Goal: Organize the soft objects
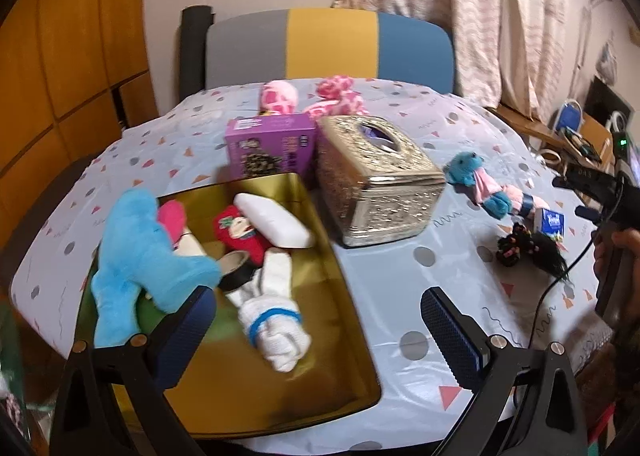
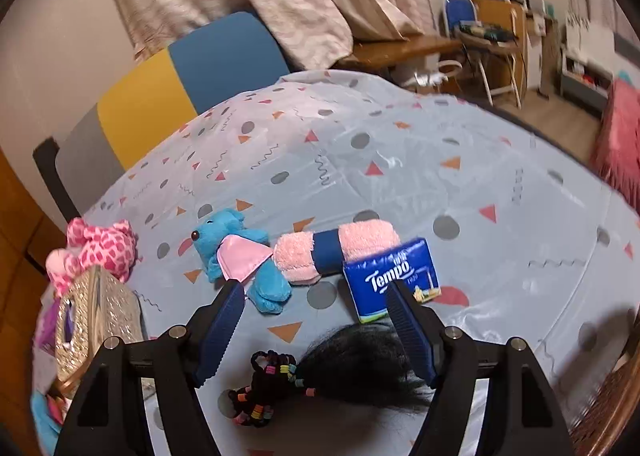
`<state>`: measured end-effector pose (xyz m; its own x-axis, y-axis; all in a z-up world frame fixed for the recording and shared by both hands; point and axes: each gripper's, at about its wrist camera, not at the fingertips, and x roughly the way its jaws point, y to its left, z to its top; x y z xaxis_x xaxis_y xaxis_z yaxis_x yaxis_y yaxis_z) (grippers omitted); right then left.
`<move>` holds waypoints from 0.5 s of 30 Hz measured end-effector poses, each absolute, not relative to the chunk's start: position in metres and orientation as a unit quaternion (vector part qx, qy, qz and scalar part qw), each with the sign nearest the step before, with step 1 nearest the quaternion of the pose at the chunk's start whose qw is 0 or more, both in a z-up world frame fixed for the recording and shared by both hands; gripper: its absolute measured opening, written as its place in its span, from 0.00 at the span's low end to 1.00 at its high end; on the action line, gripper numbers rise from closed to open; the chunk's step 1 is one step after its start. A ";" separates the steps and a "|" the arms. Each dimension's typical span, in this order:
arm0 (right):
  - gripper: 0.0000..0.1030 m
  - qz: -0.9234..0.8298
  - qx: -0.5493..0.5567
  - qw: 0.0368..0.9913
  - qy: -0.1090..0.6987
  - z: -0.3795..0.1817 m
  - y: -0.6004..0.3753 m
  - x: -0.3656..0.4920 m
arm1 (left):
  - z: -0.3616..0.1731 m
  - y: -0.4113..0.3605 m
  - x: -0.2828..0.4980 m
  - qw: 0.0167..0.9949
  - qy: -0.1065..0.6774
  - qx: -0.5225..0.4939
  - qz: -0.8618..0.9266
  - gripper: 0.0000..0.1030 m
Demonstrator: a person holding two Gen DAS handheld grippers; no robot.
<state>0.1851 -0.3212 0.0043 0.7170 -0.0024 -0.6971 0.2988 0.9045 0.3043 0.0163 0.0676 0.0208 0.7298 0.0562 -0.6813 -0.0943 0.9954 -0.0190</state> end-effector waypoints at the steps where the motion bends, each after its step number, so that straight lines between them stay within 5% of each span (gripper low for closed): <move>1: 0.73 -0.083 0.211 0.902 0.368 0.003 -0.325 0.184 | 0.020 0.062 0.020 0.929 0.369 -0.020 0.033 1.00; 15: 0.73 -0.104 0.305 0.877 0.356 -0.004 -0.358 0.176 | 0.011 -0.001 0.059 0.922 0.383 0.053 -0.014 0.98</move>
<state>0.1760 -0.3584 -0.0035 0.7254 0.0342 -0.6875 0.3993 0.7926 0.4608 0.0586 -0.0014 0.0112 0.7063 0.0141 -0.7077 0.0665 0.9941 0.0861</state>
